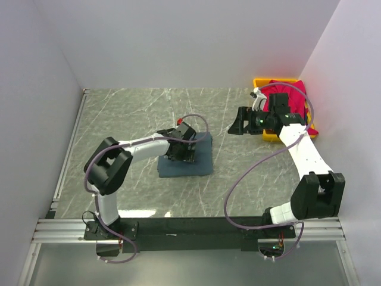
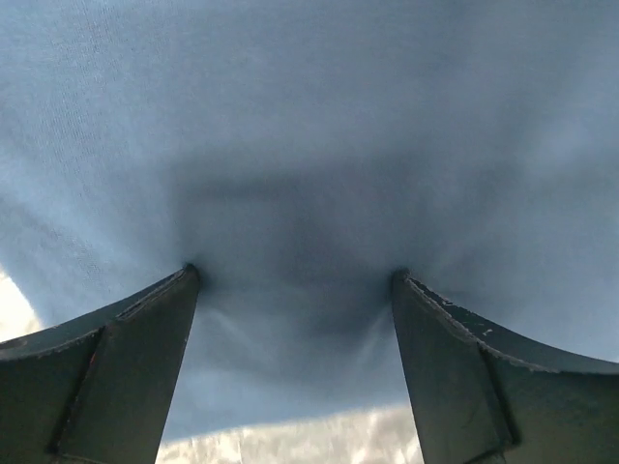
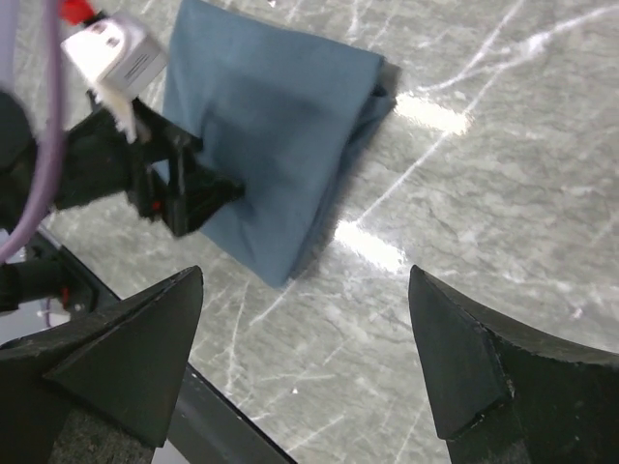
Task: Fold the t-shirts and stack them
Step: Neatly place the folded tshirt to the corner
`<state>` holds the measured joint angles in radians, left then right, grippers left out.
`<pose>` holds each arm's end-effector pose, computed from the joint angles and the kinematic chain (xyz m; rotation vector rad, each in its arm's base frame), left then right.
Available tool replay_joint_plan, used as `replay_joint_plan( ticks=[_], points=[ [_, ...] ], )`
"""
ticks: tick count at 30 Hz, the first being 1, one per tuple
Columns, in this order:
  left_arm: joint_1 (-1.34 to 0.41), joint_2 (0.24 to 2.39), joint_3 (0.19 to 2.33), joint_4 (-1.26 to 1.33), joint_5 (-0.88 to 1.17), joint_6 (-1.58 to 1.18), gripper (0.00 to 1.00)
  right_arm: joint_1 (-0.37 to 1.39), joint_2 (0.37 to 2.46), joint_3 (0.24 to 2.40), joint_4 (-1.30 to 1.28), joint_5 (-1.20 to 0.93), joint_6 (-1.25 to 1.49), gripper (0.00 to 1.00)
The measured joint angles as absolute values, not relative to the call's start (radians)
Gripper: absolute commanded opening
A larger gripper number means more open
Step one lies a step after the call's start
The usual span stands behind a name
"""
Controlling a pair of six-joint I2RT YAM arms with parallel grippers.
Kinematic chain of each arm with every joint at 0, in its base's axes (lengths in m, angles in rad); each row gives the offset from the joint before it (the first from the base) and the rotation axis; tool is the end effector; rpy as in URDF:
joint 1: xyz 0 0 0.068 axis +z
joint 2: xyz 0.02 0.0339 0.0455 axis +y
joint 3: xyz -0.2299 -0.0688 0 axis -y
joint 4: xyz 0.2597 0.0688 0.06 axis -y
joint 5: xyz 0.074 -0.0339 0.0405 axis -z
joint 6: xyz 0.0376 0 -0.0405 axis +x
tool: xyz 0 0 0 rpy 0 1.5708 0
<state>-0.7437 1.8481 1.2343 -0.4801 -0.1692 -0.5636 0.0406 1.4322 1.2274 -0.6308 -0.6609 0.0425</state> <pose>0.2845 -0.2531 0.1354 0.1842 2.6485 -0.2136 0.3231 0.0362 0.2702 -0.3032 2.3123 0.8294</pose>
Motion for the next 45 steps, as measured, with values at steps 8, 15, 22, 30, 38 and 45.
replay_joint_plan(
  ticks=[8,15,22,30,38,45],
  points=[
    [-0.614,1.922,1.283,-0.455,-0.17,-0.559,0.87,0.027,1.414,1.215,-0.661,-0.645,0.005,0.94],
    [-0.358,1.967,1.343,-0.454,-0.174,-0.458,0.82,0.012,1.444,1.217,-0.677,-0.66,-0.008,0.95],
    [-0.112,1.991,1.388,-0.495,-0.17,-0.284,0.86,0.012,1.468,1.225,-0.694,-0.683,-0.02,0.96],
    [0.157,2.062,1.488,-0.456,-0.149,0.035,0.88,0.01,1.47,1.225,-0.697,-0.705,-0.024,0.96],
    [0.233,2.101,1.551,-0.44,-0.148,0.164,0.9,0.01,1.476,1.227,-0.714,-0.716,-0.025,0.97],
    [0.233,2.056,1.547,-0.512,-0.148,0.155,0.94,0.01,1.476,1.243,-0.724,-0.728,-0.028,0.97]
  ],
)
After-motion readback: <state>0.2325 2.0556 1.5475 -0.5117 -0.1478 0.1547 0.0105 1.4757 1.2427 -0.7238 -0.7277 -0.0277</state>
